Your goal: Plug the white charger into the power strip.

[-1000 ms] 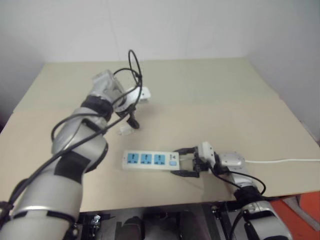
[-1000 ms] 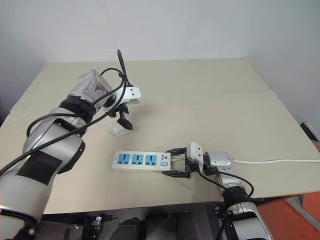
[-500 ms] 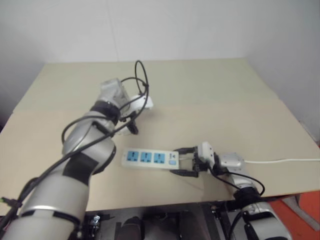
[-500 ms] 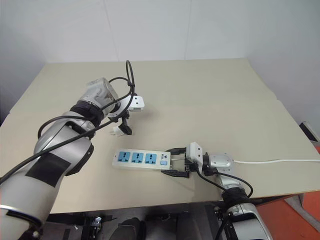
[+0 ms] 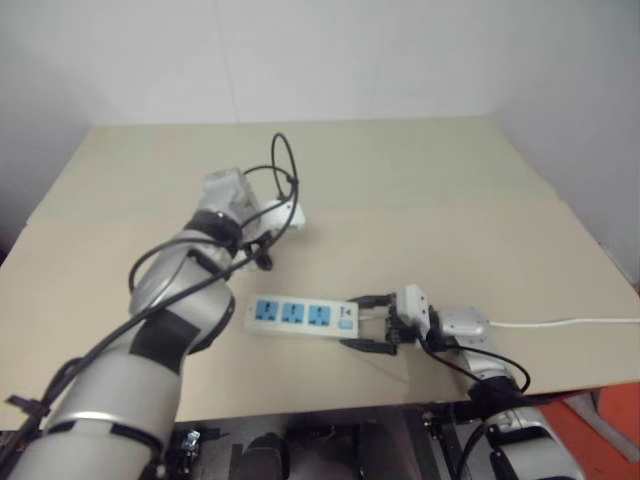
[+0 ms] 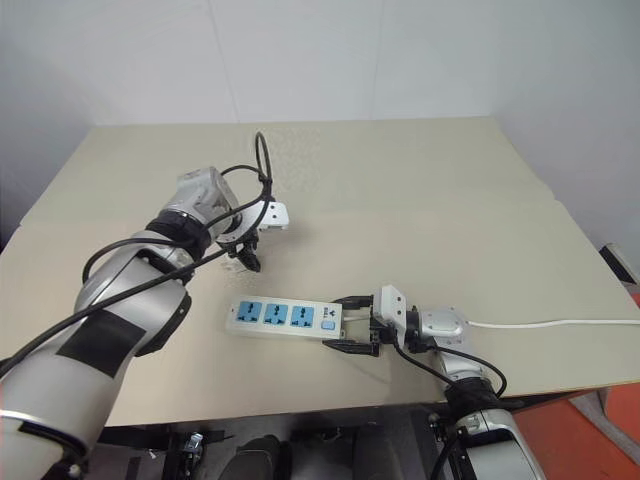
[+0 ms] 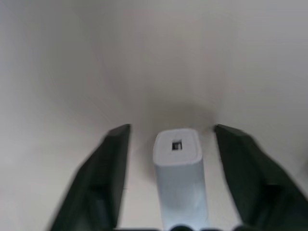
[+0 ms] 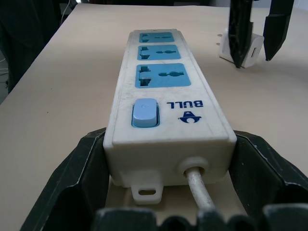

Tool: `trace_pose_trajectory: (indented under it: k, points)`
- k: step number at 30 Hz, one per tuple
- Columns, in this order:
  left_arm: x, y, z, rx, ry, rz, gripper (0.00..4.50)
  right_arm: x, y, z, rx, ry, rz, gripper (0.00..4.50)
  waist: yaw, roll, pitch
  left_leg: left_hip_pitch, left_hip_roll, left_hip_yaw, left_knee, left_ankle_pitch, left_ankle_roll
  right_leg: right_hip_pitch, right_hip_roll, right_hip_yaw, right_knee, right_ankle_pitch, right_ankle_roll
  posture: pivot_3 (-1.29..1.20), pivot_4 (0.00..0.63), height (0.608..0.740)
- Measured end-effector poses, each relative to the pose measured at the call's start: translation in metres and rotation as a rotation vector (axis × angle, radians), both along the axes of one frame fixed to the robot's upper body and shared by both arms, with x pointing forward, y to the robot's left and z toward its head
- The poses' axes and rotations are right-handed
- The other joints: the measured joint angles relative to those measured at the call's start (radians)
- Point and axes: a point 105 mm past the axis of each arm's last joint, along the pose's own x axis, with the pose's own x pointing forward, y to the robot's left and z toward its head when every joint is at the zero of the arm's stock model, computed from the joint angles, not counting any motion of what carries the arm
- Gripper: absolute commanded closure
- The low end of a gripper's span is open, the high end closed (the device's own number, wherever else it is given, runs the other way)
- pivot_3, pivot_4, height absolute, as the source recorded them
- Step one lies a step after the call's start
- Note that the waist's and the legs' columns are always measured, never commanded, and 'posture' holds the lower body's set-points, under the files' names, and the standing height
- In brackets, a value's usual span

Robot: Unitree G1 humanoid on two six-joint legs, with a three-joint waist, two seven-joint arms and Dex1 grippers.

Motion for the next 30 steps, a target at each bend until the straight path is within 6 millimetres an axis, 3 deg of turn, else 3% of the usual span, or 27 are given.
trace_pose_trajectory:
  k: [3, 4, 9, 12, 14, 18, 21, 23, 25, 30]
  points:
    - [0.000, -0.001, 0.000, 0.001, 0.000, -0.002, 3.41, 0.000, 0.000, 0.000, -0.002, -0.001, 0.001, 1.08, 0.000, 0.000, 0.000, 0.000, 0.000, 0.000, 0.000, 0.000, 0.000, 0.000, 0.000, 0.000, 0.000, 0.000, 0.000, 0.00, 0.150, 0.740]
    - [0.000, -0.001, 0.000, 0.000, 0.000, -0.002, 3.50, 0.000, 0.000, 0.000, -0.003, -0.001, 0.001, 1.08, 0.000, 0.000, 0.000, 0.000, 0.000, 0.000, 0.000, 0.000, 0.000, 0.000, 0.000, 0.000, 0.000, 0.000, 0.000, 0.00, 0.150, 0.740]
    - [0.000, -0.003, 0.001, -0.020, 0.004, -0.012, 3.49, 0.000, 0.000, 0.000, -0.011, -0.002, 0.006, 1.08, 0.001, 0.000, 0.000, 0.000, 0.000, 0.000, 0.000, 0.000, 0.000, 0.000, 0.000, 0.000, 0.000, 0.000, 0.000, 0.00, 0.150, 0.740]
    - [-0.001, -0.012, 0.019, -0.120, -0.001, -0.051, 3.49, -0.001, -0.001, 0.000, -0.015, -0.004, 0.009, 1.08, 0.002, 0.000, 0.000, -0.001, 0.000, 0.000, 0.000, 0.000, 0.000, 0.000, 0.000, 0.000, 0.000, 0.000, 0.000, 0.00, 0.150, 0.740]
    - [-0.002, -0.022, 0.046, -0.246, -0.041, -0.097, 3.49, -0.001, -0.001, 0.001, -0.019, -0.006, 0.014, 1.08, 0.001, 0.000, 0.000, -0.001, 0.000, 0.000, 0.000, 0.000, 0.000, -0.001, 0.000, 0.000, 0.000, 0.000, 0.000, 0.00, 0.150, 0.740]
    - [-0.028, -0.056, 0.135, -0.643, -0.198, -0.317, 3.49, -0.003, -0.002, 0.000, -0.026, -0.005, 0.025, 1.08, 0.002, 0.000, 0.000, -0.002, 0.001, -0.002, 0.000, -0.001, -0.002, 0.000, 0.000, 0.000, 0.001, 0.000, 0.000, 0.00, 0.150, 0.740]
    - [-0.063, -0.060, 0.162, -0.994, -0.297, -0.491, 3.49, -0.004, -0.003, 0.000, -0.034, -0.003, 0.031, 1.08, 0.001, 0.010, -0.007, 0.002, 0.002, 0.000, 0.000, -0.003, -0.003, 0.002, -0.001, 0.002, 0.000, 0.001, -0.001, 0.00, 0.150, 0.740]
    - [-0.086, -0.051, 0.155, -1.235, -0.322, -0.530, 3.49, -0.003, -0.004, 0.000, -0.035, -0.003, 0.033, 1.08, 0.002, 0.011, -0.007, 0.002, 0.002, 0.000, 0.000, -0.003, -0.003, 0.001, -0.001, 0.004, 0.000, 0.001, -0.001, 0.00, 0.150, 0.740]
    - [-0.095, -0.036, 0.141, -1.360, -0.334, -0.471, 3.49, -0.003, -0.006, 0.000, -0.041, -0.001, 0.030, 1.08, 0.007, 0.011, -0.007, 0.002, 0.002, 0.000, 0.000, -0.003, -0.003, 0.000, 0.000, 0.004, -0.001, 0.001, -0.002, 0.00, 0.150, 0.740]
    - [-0.118, -0.015, 0.100, -1.503, -0.336, -0.339, 3.49, 0.000, -0.013, -0.001, -0.053, 0.011, 0.017, 1.08, 0.029, 0.009, -0.008, 0.004, 0.001, 0.001, 0.000, -0.003, -0.004, 0.003, -0.001, 0.006, -0.003, 0.003, -0.005, 0.00, 0.150, 0.740]
